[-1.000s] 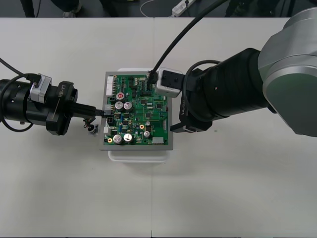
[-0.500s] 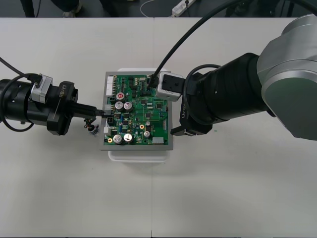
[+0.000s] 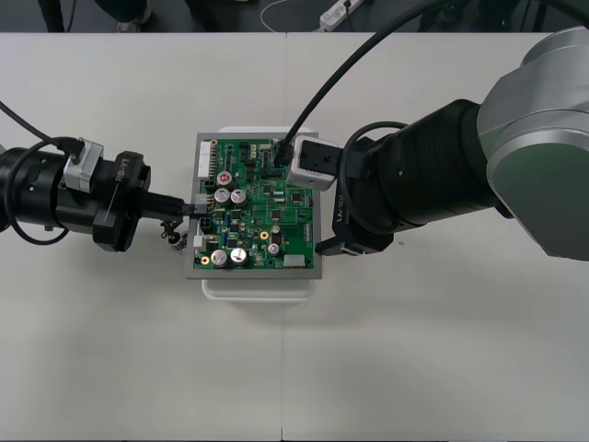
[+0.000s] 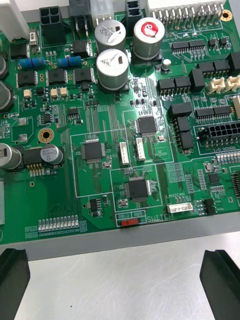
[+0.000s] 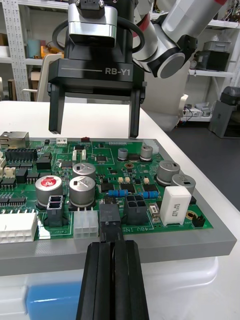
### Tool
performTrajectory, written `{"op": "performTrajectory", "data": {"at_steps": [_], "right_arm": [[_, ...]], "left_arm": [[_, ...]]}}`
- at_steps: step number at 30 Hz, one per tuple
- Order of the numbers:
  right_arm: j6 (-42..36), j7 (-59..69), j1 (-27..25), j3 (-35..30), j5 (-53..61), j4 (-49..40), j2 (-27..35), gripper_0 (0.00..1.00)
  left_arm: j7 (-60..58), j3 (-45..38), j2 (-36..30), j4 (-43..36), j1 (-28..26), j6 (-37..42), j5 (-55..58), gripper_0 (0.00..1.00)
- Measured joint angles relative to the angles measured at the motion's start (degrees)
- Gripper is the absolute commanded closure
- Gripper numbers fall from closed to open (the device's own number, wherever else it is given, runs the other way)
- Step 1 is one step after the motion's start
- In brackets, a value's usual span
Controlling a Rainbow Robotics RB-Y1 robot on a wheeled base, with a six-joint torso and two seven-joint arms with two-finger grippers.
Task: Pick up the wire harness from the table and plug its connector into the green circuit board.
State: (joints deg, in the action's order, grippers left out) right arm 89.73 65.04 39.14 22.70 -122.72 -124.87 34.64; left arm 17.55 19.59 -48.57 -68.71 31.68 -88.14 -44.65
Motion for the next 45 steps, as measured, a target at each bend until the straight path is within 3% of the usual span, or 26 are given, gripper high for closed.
{"op": "performTrajectory", "data": {"at_steps": [30, 32, 33, 34, 35, 37, 45], "right_arm": [[0.0, -0.5, 0.0, -4.7, 5.1, 0.0, 0.1, 0.00], [0.0, -0.5, 0.0, -4.7, 5.1, 0.0, 0.1, 0.00], [0.0, -0.5, 0.0, -4.7, 5.1, 0.0, 0.1, 0.00], [0.0, -0.5, 0.0, -4.7, 5.1, 0.0, 0.1, 0.00], [0.0, -0.5, 0.0, -4.7, 5.1, 0.0, 0.1, 0.00], [0.0, -0.5, 0.0, -4.7, 5.1, 0.0, 0.1, 0.00], [0.0, -0.5, 0.0, -4.7, 5.1, 0.0, 0.1, 0.00]], "left_arm": [[0.0, 0.0, 0.1, 0.0, 0.1, 0.0, -0.4, 1.00], [0.0, 0.0, 0.1, 0.0, 0.1, 0.0, -0.4, 0.70], [0.0, 0.0, 0.1, 0.0, 0.1, 0.0, -0.4, 0.42], [0.0, 0.0, 0.1, 0.0, 0.1, -0.1, -0.5, 0.21], [0.0, 0.0, 0.1, 0.0, 0.1, -0.1, -0.5, 0.14], [0.0, 0.0, 0.1, 0.1, 0.1, -0.1, -0.5, 0.08], [0.0, 0.0, 0.0, 0.5, 0.1, -0.1, -0.5, 0.07]]}}
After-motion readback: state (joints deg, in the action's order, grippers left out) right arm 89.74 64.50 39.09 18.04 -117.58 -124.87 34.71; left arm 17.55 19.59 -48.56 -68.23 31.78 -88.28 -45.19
